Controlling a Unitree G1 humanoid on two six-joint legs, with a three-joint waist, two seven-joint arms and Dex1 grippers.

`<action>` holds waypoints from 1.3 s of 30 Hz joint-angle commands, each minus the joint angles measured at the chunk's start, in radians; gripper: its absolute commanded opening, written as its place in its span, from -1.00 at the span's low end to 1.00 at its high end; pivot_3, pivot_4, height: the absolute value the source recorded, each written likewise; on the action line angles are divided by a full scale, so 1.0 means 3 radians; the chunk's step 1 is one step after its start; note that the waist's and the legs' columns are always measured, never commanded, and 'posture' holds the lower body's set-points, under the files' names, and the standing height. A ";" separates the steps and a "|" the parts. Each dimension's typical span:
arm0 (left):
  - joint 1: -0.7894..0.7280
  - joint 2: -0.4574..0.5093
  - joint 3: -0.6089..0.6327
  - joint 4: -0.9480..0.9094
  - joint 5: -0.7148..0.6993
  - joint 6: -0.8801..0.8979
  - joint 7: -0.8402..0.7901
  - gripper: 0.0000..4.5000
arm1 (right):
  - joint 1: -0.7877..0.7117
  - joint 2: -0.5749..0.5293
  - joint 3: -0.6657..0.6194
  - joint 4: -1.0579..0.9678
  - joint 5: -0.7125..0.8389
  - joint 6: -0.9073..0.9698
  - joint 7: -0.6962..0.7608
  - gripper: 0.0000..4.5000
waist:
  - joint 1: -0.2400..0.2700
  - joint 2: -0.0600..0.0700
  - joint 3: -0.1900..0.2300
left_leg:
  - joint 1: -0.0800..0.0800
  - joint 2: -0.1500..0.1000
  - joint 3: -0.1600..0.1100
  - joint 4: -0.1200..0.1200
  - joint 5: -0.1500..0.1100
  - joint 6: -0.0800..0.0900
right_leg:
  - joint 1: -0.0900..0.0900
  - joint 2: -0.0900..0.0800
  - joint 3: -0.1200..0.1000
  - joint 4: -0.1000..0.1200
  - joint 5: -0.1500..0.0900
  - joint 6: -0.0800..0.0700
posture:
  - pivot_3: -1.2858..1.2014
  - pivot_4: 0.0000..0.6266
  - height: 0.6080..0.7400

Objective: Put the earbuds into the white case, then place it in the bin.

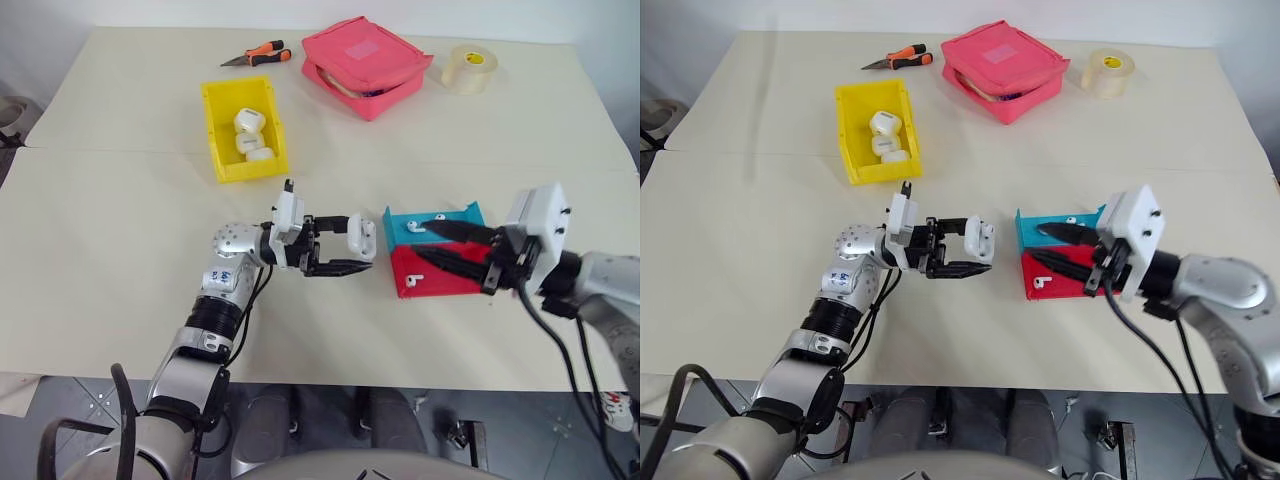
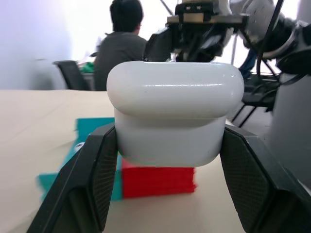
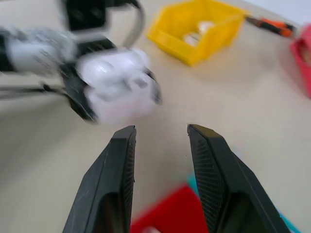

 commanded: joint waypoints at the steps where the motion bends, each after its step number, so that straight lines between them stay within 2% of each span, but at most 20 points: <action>1: -0.0071 0.0031 0.0111 -0.0034 -0.0011 -0.0096 0.0068 0.24 | -0.0215 -0.0221 0.0031 0.0324 -0.0234 0.0089 0.0040 -0.22 | -0.0001 0.0000 0.0000 | 0.0000 0.0000 0.0000 0.0000 0.0000 0.0000 | -0.0001 -0.0001 0.0000 0.0000 0.0000 0.0000 | 0.03 -0.52 1.00; 5: 0.0003 0.0076 0.0153 -0.0184 -0.0023 -0.0065 0.0129 0.24 | -0.0578 -0.0434 0.0430 0.0747 -0.0613 0.0106 0.0220 -0.22 | -0.0008 0.0000 0.0000 | -0.0002 -0.0001 0.0003 -0.0002 0.0000 0.0000 | -0.0004 -0.0001 0.0001 0.0001 0.0000 0.0000 | 0.03 -0.52 1.00; 9: 0.0113 0.0136 0.0165 -0.0351 -0.0039 -0.0012 0.0185 0.24 | -0.1052 -0.0483 0.0947 0.1144 -0.0953 0.0253 0.0442 -0.22 | -0.0016 0.0000 0.0000 | -0.0006 0.0000 0.0004 -0.0002 0.0000 0.0000 | -0.0008 0.0000 0.0001 0.0001 0.0000 0.0000 | 0.03 -0.52 1.00; 15: 0.0232 0.0179 0.0156 -0.0548 -0.0052 0.0059 0.0230 0.24 | -0.1833 -0.0258 0.1674 0.1667 -0.1402 0.0485 0.0772 -0.22 | -0.0018 0.0000 0.0000 | -0.0008 0.0001 0.0006 0.0000 0.0000 0.0000 | -0.0011 0.0000 0.0001 0.0002 0.0000 0.0000 | 0.03 -0.52 1.00; 19: 0.0282 0.0193 0.0136 -0.0644 -0.0055 0.0093 0.0230 0.24 | -0.2224 -0.0033 0.1988 0.2080 -0.1705 0.0448 0.0916 -0.22 | -0.0015 0.0000 0.0000 | -0.0009 0.0000 0.0006 -0.0001 0.0000 -0.0001 | -0.0011 -0.0001 0.0001 0.0002 0.0000 0.0000 | 0.03 -0.52 1.00; 26: 0.0336 0.0201 0.0112 -0.0759 -0.0061 0.0139 0.0243 0.24 | -0.2600 0.0274 0.2235 0.2569 -0.2059 0.0321 0.1101 -0.22 | -0.0025 0.0001 0.0000 | -0.0012 0.0000 0.0006 -0.0002 0.0000 -0.0001 | -0.0013 -0.0001 -0.0001 0.0002 0.0000 0.0001 | 0.03 -0.52 1.00; 39: 0.0414 0.0218 0.0119 -0.0882 -0.0065 0.0182 0.0293 0.24 | -0.2724 0.0519 0.2243 0.2789 -0.2333 0.0288 0.1356 -0.22 | -0.0037 0.0001 0.0000 | -0.0012 0.0000 0.0005 -0.0002 0.0001 -0.0002 | -0.0013 0.0000 -0.0001 0.0003 0.0000 0.0001 | 0.03 -0.52 1.00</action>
